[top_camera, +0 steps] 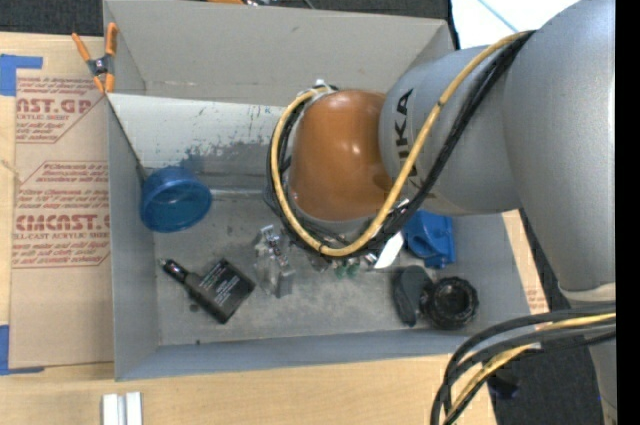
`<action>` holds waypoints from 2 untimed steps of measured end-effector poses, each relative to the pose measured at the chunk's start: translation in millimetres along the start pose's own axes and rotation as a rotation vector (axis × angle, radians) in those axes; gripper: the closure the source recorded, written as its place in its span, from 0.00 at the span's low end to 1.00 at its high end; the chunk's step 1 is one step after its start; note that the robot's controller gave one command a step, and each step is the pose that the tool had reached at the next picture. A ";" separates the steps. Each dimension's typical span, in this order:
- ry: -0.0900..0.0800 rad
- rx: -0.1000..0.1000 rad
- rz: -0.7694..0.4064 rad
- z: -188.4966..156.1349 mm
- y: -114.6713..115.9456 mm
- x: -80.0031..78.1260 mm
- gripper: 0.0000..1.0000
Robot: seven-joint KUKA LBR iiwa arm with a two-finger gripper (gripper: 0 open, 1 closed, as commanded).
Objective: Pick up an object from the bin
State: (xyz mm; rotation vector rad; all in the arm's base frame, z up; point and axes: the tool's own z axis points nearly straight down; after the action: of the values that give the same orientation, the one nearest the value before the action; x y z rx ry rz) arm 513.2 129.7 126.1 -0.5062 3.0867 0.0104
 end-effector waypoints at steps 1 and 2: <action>0.000 0.000 0.000 -0.1 0.0 -0.1 1.00; -0.004 0.000 -0.334 48.6 53.3 -41.1 0.00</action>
Offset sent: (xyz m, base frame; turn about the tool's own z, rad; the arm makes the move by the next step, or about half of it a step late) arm 0.0246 0.0704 -0.0538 -0.3733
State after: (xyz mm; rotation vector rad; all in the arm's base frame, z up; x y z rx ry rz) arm 535.8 193.7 78.4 -1.0099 2.9549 0.0086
